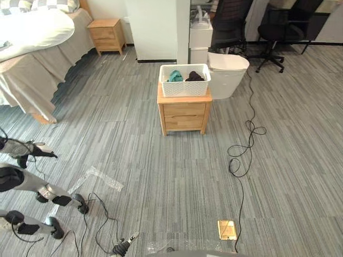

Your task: Pick up the laundry basket with both hands and put the clothes into the washing machine.

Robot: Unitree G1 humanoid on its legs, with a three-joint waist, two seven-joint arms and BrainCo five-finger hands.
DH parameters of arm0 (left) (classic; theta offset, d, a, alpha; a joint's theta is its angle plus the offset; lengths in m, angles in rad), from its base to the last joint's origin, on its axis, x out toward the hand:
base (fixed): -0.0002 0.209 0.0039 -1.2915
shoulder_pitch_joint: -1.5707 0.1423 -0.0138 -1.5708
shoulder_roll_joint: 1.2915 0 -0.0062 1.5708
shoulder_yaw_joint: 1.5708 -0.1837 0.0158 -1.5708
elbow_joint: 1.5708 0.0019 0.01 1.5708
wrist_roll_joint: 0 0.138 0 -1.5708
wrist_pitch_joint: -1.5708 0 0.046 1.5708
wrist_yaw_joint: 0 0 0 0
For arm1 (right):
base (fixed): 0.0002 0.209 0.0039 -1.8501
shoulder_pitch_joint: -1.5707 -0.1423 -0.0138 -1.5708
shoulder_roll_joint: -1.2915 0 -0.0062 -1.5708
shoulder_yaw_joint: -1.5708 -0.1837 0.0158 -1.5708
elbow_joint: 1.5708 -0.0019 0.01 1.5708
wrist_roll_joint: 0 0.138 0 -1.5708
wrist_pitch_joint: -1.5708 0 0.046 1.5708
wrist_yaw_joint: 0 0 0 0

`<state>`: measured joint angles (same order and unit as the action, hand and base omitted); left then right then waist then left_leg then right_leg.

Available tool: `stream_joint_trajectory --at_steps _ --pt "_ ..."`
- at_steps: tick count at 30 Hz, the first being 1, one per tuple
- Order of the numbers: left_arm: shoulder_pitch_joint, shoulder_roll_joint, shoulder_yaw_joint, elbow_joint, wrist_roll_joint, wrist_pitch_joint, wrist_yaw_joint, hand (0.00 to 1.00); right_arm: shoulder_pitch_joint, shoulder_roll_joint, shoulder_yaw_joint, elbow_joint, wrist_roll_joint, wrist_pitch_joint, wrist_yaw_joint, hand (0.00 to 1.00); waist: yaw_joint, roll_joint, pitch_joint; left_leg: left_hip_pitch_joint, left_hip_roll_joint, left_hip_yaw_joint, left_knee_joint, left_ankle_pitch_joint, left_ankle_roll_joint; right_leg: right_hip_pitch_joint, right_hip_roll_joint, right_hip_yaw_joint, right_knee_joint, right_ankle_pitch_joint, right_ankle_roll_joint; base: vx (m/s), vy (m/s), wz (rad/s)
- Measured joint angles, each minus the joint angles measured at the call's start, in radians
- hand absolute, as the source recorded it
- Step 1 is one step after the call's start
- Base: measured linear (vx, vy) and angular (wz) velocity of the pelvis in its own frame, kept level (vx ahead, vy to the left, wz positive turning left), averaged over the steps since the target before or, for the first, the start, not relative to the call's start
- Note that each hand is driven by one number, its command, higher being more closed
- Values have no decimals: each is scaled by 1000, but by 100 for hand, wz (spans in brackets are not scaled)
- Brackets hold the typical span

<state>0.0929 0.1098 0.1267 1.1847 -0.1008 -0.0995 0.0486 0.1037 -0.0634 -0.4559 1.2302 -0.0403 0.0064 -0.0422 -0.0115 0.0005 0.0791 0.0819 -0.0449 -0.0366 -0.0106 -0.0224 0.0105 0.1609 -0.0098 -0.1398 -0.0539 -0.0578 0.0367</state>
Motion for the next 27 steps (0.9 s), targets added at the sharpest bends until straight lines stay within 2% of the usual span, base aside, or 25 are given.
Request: stream_joint_trajectory --at_steps 1,3,4,5,6,7,8,11,13,15,16,17,18,19,20,21,23,25,27 --pt "0 -1 9 -3 -3 0 0 0 -2 2 -2 0 0 0 0 0 1 -2 7 -8 2 -3 28 -15 -6 6 2 -1 2 0 0 -32 -42 21" --pt "5 -18 63 -30 -7 -1 -1 0 -20 0 -19 -8 0 -3 1 0 4 11 33 -118 26 -3 274 -131 -19 -9 24 -6 49 -38 -28 -76 -52 8" --pt "5 -25 71 -37 -9 -1 -1 0 -21 -3 -20 -14 0 -4 1 0 4 21 41 -146 37 1 336 -154 -20 -16 34 -7 62 -48 -37 -124 -41 -1" --pt "4 -27 80 -44 -19 -1 -1 0 -23 -3 -21 -32 0 -5 0 0 7 28 62 -199 54 30 452 -163 -23 -15 44 -1 77 -65 -59 -135 -27 -12" --pt "5 -27 82 -50 -24 -1 -1 0 -24 -5 -21 -38 0 -5 -1 0 17 30 72 -242 74 79 532 -160 -26 -13 46 6 87 -68 -63 -118 -17 -23" --pt "10 -30 83 -51 -25 1 -1 0 -24 -11 -20 -40 0 -5 0 0 28 34 80 -280 104 146 599 -174 -16 -8 46 10 94 -73 -71 -53 -7 -20" --pt "12 -32 82 -51 -25 1 -1 0 -23 -13 -20 -39 0 -3 -1 0 26 40 80 -294 111 163 609 -177 -12 -8 45 10 96 -76 -72 -27 29 -9" --pt "17 -45 80 -52 -25 1 -1 0 -21 -26 -19 -37 0 -1 2 0 31 59 81 -317 88 159 459 -170 -19 -20 16 28 121 -104 -63 38 92 -10" --pt "23 -50 82 -52 -25 2 -1 0 -25 -31 -17 -37 0 -2 3 0 40 66 80 -330 63 118 342 -131 -37 -51 -10 57 158 -138 -38 183 192 -39" --pt "27 -54 97 -52 -32 0 -3 0 -21 -31 -18 -36 0 -1 5 0 63 64 68 -335 29 121 348 -114 -11 -85 -41 91 218 -182 -16 330 243 -49" --pt "29 -59 122 -49 -41 0 -4 0 -11 -28 -33 -35 0 -1 9 0 77 50 45 -342 4 152 366 -142 32 -131 -71 115 328 -237 26 339 210 -36" --pt "29 -55 133 -50 -45 -1 -4 0 -3 -18 -49 -36 0 -1 11 0 81 33 35 -339 -13 162 366 -154 50 -160 -91 125 417 -271 51 388 195 -24" --pt "31 -49 160 -50 -44 1 -5 0 5 3 -81 -38 1 -2 22 0 80 3 21 -307 -51 166 368 -181 67 -215 -132 145 589 -300 94 323 140 -4" --pt "31 -46 166 -51 -44 1 -5 0 7 13 -97 -41 1 -3 24 0 79 -8 23 -283 -66 166 371 -195 80 -252 -137 160 707 -295 105 437 167 6" --pt "24 -39 169 -56 -46 2 -6 0 13 32 -106 -62 15 -5 25 0 77 -24 34 -228 -84 175 381 -223 92 -334 -153 198 982 -217 102 438 121 13" --pt "26 -40 167 -59 -46 4 -7 0 26 36 -90 -89 36 -10 25 0 66 -24 35 -169 -85 170 399 -254 97 -391 -151 199 1216 -132 85 436 101 13" --pt "34 -44 168 -81 -46 6 -7 0 33 36 -60 -117 47 -26 25 0 47 -14 39 -68 -78 148 371 -265 94 -446 -152 154 1397 -116 84 531 44 23" --pt "13 -58 171 -103 -46 5 -7 0 33 41 -57 -123 51 -36 26 0 30 -11 37 29 -54 106 293 -265 94 -500 -150 81 1392 -126 70 470 -21 39" --pt "-31 -76 183 -120 -45 4 -6 0 41 53 -59 -143 56 -40 26 0 27 -8 39 97 -10 66 235 -276 73 -563 -147 5 1212 -149 49 383 -68 39"
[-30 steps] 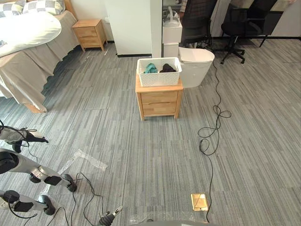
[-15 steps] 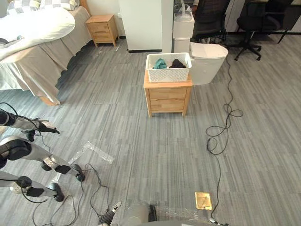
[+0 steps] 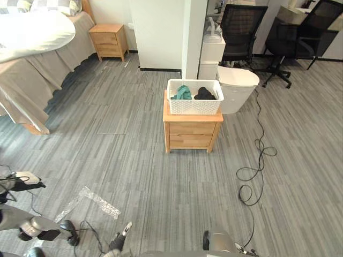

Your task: Pick up the laundry basket with both hands and put the clothes into the washing machine.

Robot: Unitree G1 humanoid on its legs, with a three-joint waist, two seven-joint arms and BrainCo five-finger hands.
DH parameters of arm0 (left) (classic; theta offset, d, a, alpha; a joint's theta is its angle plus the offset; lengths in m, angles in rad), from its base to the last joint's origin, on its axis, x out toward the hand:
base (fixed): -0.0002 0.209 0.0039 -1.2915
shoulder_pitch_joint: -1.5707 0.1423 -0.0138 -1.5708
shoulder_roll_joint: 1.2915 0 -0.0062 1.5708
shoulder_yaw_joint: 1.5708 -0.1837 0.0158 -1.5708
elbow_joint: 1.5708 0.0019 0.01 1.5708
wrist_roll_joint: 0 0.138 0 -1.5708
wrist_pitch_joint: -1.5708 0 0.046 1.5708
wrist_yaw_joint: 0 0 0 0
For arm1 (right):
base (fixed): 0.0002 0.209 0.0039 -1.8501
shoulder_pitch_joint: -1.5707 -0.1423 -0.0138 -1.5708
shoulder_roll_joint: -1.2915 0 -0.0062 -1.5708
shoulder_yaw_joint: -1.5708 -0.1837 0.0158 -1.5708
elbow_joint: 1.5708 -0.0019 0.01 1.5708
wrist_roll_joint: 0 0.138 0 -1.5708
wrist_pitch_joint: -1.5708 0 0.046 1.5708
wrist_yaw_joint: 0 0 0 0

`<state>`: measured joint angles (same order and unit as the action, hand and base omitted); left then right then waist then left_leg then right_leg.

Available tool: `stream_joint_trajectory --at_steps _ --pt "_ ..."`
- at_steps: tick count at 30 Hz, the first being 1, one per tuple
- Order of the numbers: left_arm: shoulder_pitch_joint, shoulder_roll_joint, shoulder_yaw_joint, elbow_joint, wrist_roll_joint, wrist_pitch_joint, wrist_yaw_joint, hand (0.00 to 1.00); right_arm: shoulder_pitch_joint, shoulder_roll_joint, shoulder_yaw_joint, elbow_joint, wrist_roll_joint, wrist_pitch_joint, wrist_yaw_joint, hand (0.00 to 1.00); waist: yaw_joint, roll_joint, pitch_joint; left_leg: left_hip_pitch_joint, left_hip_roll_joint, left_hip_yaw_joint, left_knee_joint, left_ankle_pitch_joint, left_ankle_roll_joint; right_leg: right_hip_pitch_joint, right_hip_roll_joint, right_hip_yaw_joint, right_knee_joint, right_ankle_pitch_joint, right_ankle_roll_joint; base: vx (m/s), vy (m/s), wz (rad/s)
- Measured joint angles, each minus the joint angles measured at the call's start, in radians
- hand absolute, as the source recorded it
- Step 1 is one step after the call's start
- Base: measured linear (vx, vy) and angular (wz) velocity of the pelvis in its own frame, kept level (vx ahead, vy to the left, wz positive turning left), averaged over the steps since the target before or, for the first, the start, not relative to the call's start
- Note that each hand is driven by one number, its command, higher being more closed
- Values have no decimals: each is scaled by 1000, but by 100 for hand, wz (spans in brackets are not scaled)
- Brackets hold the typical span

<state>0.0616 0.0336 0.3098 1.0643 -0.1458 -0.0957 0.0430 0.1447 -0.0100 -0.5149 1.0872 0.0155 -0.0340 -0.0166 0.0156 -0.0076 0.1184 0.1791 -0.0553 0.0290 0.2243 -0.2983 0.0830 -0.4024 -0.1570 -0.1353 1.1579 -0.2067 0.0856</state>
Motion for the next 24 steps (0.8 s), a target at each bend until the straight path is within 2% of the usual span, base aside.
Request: stream_joint_trajectory --at_steps 2,3,4,5,6,7,8,9,10,11,12,13,14,15,16,17,18,19,20,21,22,23,24 --pt "-28 -19 1 -3 1 -2 2 0 3 3 0 -13 8 1 -1 0 -1 7 2 49 43 -14 -23 -18 -32 -15 2 -52 -296 3 -5 453 -120 30" --pt "-37 -29 0 -3 1 -4 3 0 3 2 0 -13 14 1 0 0 -2 7 2 73 70 -25 -30 -34 -60 -18 15 -54 -514 25 -8 571 -206 34" --pt "-40 -34 -1 -3 2 -7 6 0 5 3 1 -12 14 3 -1 0 -4 5 1 90 90 -41 -34 -49 -88 -13 27 -40 -715 78 -23 590 -239 36" --pt "-37 -37 2 -3 2 -9 7 0 6 4 3 -11 14 5 -1 0 -3 4 1 101 96 -52 -34 -56 -99 -14 30 -29 -775 107 -31 546 -268 51" --pt "-31 -44 10 -3 2 -12 9 0 14 7 4 -4 16 12 -1 0 -5 -5 -3 134 110 -82 -22 -70 -123 -13 31 -18 -806 176 -63 483 -263 48" --pt "-22 -49 15 -3 2 -12 13 0 20 8 4 0 16 15 0 0 -7 -7 -7 141 122 -100 0 -72 -129 -12 36 -17 -776 257 -78 760 -445 41" --pt "-10 -60 32 -3 2 -11 24 0 20 -13 5 5 16 16 2 0 -3 27 -16 131 172 -121 70 -68 -135 -14 66 -37 -707 233 -88 517 -316 19" --pt "-1 -69 42 -3 1 -11 23 0 20 -22 5 7 16 15 2 0 -2 47 -26 100 197 -129 133 -60 -143 -13 86 -53 -695 204 -95 756 -478 12" --pt "3 -83 74 -3 1 -11 24 0 15 -32 4 5 16 13 2 0 -3 69 -28 18 217 -156 314 -6 -107 1 119 -83 -681 156 -121 484 -321 3" --pt "0 -87 102 -3 1 -10 24 0 13 -34 6 3 16 13 2 0 -2 73 -25 -55 221 -172 464 96 -69 29 145 -89 -685 128 -136 721 -466 -12" --pt "15 -85 123 -3 1 -9 23 0 14 -34 8 -4 16 14 0 0 4 71 -20 -145 247 -171 658 226 -65 92 182 -87 -727 110 -160 565 -345 -26" --pt "19 -74 124 -3 1 -9 22 0 13 -34 16 -6 22 14 -2 0 6 69 -11 -216 291 -133 812 213 -58 175 218 -85 -782 105 -168 551 -323 -25" --pt "19 -69 123 -3 1 -9 22 0 11 -34 27 -5 23 15 -2 0 8 60 -5 -249 309 -111 863 202 -57 216 229 -80 -806 103 -172 495 -286 -18" --pt "18 -61 121 -17 -2 -11 21 0 9 -28 47 -3 27 14 -3 0 15 37 5 -310 324 -74 905 177 -64 291 235 -70 -852 97 -181 426 -265 -13" --pt "18 -53 111 -26 0 -12 22 0 7 -24 49 -3 34 14 -3 0 21 29 4 -337 324 -60 903 165 -64 316 235 -64 -870 95 -183 439 -286 -19" --pt "18 -41 80 -44 0 -18 19 0 -14 -25 65 -3 63 14 -6 0 29 14 12 -418 313 -19 842 125 -95 371 234 -49 -920 81 -179 343 -227 -19" --pt "16 -44 70 -44 -4 -24 19 0 -34 -28 64 -3 82 14 -6 0 29 20 14 -440 306 2 757 105 -120 393 233 -43 -928 73 -167 252 -139 -16" --pt "16 -47 60 -42 -13 -24 20 0 -41 -29 64 -5 111 13 -8 0 28 28 14 -449 296 17 685 98 -127 408 233 -41 -933 67 -160 240 -57 -9" --pt "14 -57 42 -45 -35 -25 24 0 -51 -31 69 -21 164 7 -11 0 29 43 17 -452 275 59 532 91 -137 435 232 -34 -939 49 -151 254 17 -5" --pt "19 -66 27 -62 -61 -27 26 0 -61 -34 84 -52 226 1 -25 0 28 51 17 -457 234 78 377 95 -140 454 229 -29 -943 29 -147 258 45 -4" --pt "26 -68 16 -80 -83 -27 28 0 -64 -30 90 -75 263 -5 -32 0 29 54 15 -458 212 76 298 98 -138 460 228 -26 -947 18 -141 211 63 -5" --pt "39 -73 0 -108 -101 -28 29 0 -74 -23 90 -112 301 -12 -40 0 35 57 12 -456 177 61 184 121 -140 464 228 -19 -950 7 -138 226 102 -46" --pt "57 -74 -7 -149 -136 -28 31 0 -89 -12 89 -169 349 -26 -62 0 71 47 2 -438 140 25 131 212 -104 459 221 28 -944 -11 -134 322 149 -67"
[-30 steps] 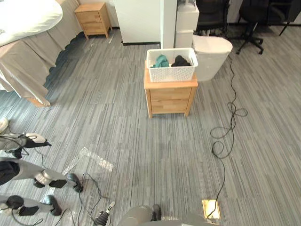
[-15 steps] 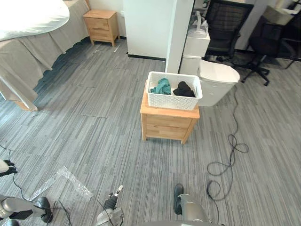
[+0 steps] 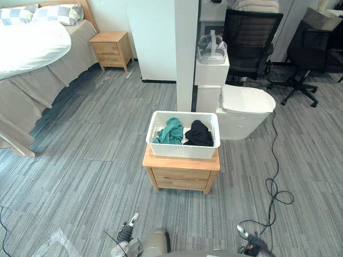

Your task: Pick up the laundry basket with both hands and put the clothes into the washing machine.

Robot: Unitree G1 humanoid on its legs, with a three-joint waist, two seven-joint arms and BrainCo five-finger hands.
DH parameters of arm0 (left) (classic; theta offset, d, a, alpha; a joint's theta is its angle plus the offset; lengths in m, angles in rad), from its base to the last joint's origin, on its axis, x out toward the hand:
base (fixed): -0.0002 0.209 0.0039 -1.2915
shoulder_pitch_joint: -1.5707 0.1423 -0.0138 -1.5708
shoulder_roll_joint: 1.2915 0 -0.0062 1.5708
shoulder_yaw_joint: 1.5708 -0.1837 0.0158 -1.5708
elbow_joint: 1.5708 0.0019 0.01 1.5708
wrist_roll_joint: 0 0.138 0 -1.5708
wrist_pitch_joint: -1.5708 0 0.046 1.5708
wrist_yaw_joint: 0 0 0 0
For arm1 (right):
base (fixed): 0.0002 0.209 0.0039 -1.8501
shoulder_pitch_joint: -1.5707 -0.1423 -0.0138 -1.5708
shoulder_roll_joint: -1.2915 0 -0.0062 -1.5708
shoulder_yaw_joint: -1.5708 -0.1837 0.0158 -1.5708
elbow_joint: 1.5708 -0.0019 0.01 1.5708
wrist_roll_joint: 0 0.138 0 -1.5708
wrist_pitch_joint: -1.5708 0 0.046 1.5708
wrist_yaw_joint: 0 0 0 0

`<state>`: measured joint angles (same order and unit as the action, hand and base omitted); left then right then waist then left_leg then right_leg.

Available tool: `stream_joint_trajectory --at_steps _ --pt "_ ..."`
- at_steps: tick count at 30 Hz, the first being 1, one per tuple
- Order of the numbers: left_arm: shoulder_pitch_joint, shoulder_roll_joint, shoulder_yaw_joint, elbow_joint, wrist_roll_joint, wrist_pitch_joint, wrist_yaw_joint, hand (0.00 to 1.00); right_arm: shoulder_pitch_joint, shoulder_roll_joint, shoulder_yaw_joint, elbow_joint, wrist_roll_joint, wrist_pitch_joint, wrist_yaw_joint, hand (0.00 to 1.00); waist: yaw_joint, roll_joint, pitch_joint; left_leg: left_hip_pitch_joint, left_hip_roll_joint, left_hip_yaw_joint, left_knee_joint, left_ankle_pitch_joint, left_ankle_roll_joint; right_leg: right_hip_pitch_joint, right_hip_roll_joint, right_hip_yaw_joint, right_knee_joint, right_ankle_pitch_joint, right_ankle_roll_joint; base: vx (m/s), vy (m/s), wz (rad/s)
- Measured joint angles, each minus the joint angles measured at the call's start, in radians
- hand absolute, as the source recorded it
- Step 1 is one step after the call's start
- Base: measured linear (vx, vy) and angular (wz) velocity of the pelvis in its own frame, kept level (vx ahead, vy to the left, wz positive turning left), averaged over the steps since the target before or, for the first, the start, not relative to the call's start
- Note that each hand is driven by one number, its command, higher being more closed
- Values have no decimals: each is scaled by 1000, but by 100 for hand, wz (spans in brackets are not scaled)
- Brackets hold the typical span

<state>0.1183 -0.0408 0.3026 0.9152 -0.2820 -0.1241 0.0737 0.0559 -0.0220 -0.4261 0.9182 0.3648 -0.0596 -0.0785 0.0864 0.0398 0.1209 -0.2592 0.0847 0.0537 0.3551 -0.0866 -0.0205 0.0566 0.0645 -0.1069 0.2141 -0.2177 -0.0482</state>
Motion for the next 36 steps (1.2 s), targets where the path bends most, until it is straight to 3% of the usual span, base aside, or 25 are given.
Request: stream_joint_trajectory --at_steps 1,3,5,7,9,10,12,14,15,16,18,21,22,24,26,30,36 --pt "10 1 1 -29 -33 -2 8 0 -8 12 1 -62 30 -11 -25 0 10 -6 -14 0 -18 -1 -7 14 17 -5 -12 25 2 -7 9 401 173 -66" --pt "17 2 9 -77 -84 -14 39 0 -27 13 -6 -230 67 -46 -75 0 18 -32 -23 4 -36 53 30 -31 54 -11 -49 59 17 -27 46 457 178 -47" --pt "23 2 13 -92 -103 -15 45 0 -46 16 -9 -338 68 -52 -98 0 35 -37 -24 52 -41 101 25 -63 65 -20 -67 120 88 -41 70 362 187 -71" --pt "45 9 12 -143 -111 -15 58 0 -49 27 -6 -479 71 -75 -116 0 24 -36 -22 189 -68 121 -36 -103 81 -125 -99 140 468 -36 132 287 166 -36" --pt "64 25 17 -228 -118 -15 62 0 -25 54 0 -561 76 -89 -137 0 7 -43 -33 290 -88 120 -68 -133 88 -193 -159 103 671 -40 125 293 103 9" --pt "69 30 21 -253 -119 -15 63 0 -17 60 6 -585 76 -89 -138 0 5 -41 -35 306 -87 119 -77 -139 88 -208 -178 84 679 -43 118 287 58 17" --pt "74 35 47 -367 -119 -16 75 0 -6 75 12 -648 75 -89 -140 0 -6 -48 -44 337 -69 93 -73 -167 78 -237 -223 8 585 -56 91 214 -21 29" --pt "77 35 65 -454 -119 -18 94 0 -5 83 13 -705 75 -91 -141 0 -15 -43 -50 343 -39 71 -62 -188 61 -236 -226 -37 434 -55 89 231 -79 32" --pt "78 34 70 -512 -115 -18 120 0 -5 84 13 -738 73 -92 -142 0 -16 -49 -58 343 -34 58 -55 -198 47 -225 -223 -59 312 -17 84 735 -370 54" --pt "95 -27 57 -778 4 -10 172 0 31 32 41 -834 51 -84 -158 0 -12 -1 -117 381 4 -1 -77 -210 -18 -105 -172 -108 50 100 108 753 -377 46" --pt "95 -27 58 -791 19 -10 171 0 34 31 43 -834 45 -83 -157 0 -15 7 -122 391 -1 -6 -54 -196 -40 -71 -173 -104 22 101 107 447 -205 11" --pt "89 -21 49 -833 51 8 169 0 26 11 44 -832 33 -80 -156 0 -8 1 -121 376 -2 -37 -70 -201 -35 -54 -174 -101 -15 110 117 37 -4 -5" --pt "55 1 40 -853 118 27 167 0 0 0 55 -832 26 -65 -151 0 -7 -2 -122 350 -1 -53 -99 -201 -34 -79 -168 -111 -48 134 121 -62 41 14" --pt "-46 59 20 -867 200 73 169 0 -79 -15 85 -832 1 -28 -129 0 -2 -25 -94 269 -8 -71 -100 -199 -34 -142 -168 -120 -92 183 124 -86 42 10" --pt "-178 118 -9 -867 232 114 171 0 -185 -24 114 -832 -22 6 -113 0 11 -52 -23 176 -21 -80 -71 -186 -32 -208 -173 -127 -114 227 119 -151 12 7" --pt "-355 180 -67 -862 223 134 187 0 -334 -41 162 -806 -20 39 -115 0 15 -52 48 20 -35 -82 -5 -182 -26 -329 -184 -133 -113 263 113 -130 9 5" --pt "-646 314 -156 -722 138 157 193 0 -413 -162 192 -736 179 45 -124 0 12 -52 143 -32 -34 -75 16 -175 -35 -374 -188 -131 -115 282 100 -27 1 -4"
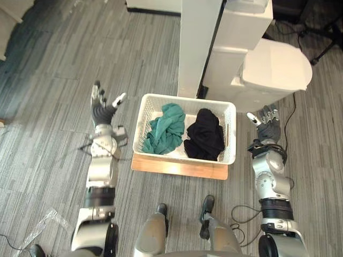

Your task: Pick up the laundry basket with both hands and put the clothes into the washing machine.

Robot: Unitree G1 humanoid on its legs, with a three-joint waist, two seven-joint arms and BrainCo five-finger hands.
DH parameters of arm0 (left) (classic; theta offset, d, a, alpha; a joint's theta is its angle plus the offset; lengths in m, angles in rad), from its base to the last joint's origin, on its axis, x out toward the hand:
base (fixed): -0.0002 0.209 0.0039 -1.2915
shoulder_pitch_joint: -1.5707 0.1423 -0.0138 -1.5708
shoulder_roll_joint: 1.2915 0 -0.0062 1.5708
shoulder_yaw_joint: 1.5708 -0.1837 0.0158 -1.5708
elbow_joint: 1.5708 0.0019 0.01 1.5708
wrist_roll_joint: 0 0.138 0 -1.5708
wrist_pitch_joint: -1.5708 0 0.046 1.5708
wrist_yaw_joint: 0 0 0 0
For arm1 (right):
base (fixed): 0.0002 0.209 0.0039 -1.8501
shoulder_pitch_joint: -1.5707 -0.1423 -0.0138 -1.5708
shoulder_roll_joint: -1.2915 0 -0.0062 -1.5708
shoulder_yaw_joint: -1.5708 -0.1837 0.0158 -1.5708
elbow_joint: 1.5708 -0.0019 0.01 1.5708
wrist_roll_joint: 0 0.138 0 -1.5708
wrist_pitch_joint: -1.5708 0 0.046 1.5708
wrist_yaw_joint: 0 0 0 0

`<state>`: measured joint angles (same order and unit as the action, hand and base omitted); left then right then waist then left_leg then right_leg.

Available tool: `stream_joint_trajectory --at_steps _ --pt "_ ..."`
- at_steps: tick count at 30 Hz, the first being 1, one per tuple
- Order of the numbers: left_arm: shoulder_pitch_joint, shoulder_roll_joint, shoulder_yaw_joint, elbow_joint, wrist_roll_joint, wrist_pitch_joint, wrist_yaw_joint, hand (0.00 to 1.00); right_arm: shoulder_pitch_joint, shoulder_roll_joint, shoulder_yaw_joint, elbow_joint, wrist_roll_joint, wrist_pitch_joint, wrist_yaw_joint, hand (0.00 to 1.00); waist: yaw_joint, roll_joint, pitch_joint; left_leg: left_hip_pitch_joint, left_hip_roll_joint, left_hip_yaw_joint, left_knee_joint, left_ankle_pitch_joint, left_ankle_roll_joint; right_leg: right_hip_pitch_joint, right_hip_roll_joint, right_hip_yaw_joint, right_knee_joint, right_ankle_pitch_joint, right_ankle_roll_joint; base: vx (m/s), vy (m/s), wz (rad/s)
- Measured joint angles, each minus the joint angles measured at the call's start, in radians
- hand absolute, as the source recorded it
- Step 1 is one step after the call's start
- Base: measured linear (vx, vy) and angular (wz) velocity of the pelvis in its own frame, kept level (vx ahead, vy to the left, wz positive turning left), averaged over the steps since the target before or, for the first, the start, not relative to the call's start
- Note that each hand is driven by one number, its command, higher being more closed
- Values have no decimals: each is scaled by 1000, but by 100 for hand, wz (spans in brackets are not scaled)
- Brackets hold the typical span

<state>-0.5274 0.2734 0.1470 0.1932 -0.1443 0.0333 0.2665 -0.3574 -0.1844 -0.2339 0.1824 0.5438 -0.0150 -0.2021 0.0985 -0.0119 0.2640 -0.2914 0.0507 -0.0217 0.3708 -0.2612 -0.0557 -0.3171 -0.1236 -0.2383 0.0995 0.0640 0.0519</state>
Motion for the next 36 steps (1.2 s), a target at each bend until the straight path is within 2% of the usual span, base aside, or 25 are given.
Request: stream_joint_trajectory --at_steps 2,3,4,5,6,7,8,12,15,22,27,31,34,36 --pt "-119 53 -30 62 -24 6 -1 0 -36 -64 -2 -2 18 4 -1 0 -3 -2 49 -36 -3 1 49 15 -27 -9 -6 -1 -1 15 -19 -7 5 -2" --pt "-139 61 -36 74 -30 6 -1 0 -40 -75 -2 -3 18 4 -1 0 -3 -3 50 -57 -3 2 75 19 -33 -19 -8 -1 -1 21 -27 -37 69 4" --pt "-190 76 -49 101 -42 7 -3 0 -47 -99 -9 -12 17 3 -3 0 -4 -21 68 -136 -16 -3 162 29 -57 -28 -33 1 -1 23 -27 -47 92 7" --pt "-231 100 -59 114 -43 7 -4 0 -67 -108 -19 -8 16 5 -11 0 -8 -34 87 -145 -8 1 49 10 -5 -42 -42 3 -1 27 -20 -40 82 10" --pt "-250 106 -59 118 -45 8 -4 0 -75 -118 -25 -8 12 8 -12 0 -10 -27 92 -128 14 0 -66 90 -10 -50 -33 -2 -1 29 -18 -75 50 0" --pt "-288 118 -70 125 -46 10 -5 0 -80 -127 -39 -9 3 18 -12 0 -7 -50 112 -135 6 24 -102 168 -1 -72 -40 3 0 40 2 -60 58 9" --pt "-307 130 -93 144 -54 16 -8 0 -75 -135 -50 -7 5 26 -12 0 -8 -49 117 -150 3 21 -110 172 -3 -87 -46 -3 -1 53 12 -53 83 12" --pt "-334 166 -120 256 -56 52 -28 0 -67 -139 -63 -6 80 21 -7 0 -4 -50 129 -156 2 23 -108 172 -3 -92 -50 -8 0 67 5 38 61 2" --pt "-401 179 -118 377 5 71 -35 0 -65 -142 -65 -6 138 20 14 0 -4 -51 129 -172 10 25 -107 171 -3 -108 -48 -8 3 67 5 39 17 -2" --pt "-459 181 -92 523 119 72 -79 0 -69 -157 -63 -6 173 20 51 0 -15 -55 160 -201 38 52 -74 170 -4 -129 -26 -4 6 68 4 10 -34 -9" --pt "-444 182 -88 521 163 73 -112 0 -63 -193 -61 -6 194 20 57 0 -23 -55 165 -218 51 56 -74 170 -4 -148 -14 -2 6 68 4 -2 -22 -4" --pt "-356 204 -117 404 245 87 -148 0 -19 -220 -36 -12 203 21 87 0 -22 -54 165 -230 55 57 -75 169 -7 -160 -10 -2 3 68 4 -18 -4 -1" --pt "-296 247 -111 320 286 95 -157 0 30 -218 -25 -13 210 21 118 0 0 -54 165 -249 65 56 -75 162 -16 -176 1 -1 -5 68 4 -48 -26 -5" --pt "-238 280 -67 254 295 101 -152 0 64 -212 -4 -13 215 22 124 0 8 -54 165 -263 74 50 -74 163 -17 -177 12 -2 -21 68 4 -45 -46 5"
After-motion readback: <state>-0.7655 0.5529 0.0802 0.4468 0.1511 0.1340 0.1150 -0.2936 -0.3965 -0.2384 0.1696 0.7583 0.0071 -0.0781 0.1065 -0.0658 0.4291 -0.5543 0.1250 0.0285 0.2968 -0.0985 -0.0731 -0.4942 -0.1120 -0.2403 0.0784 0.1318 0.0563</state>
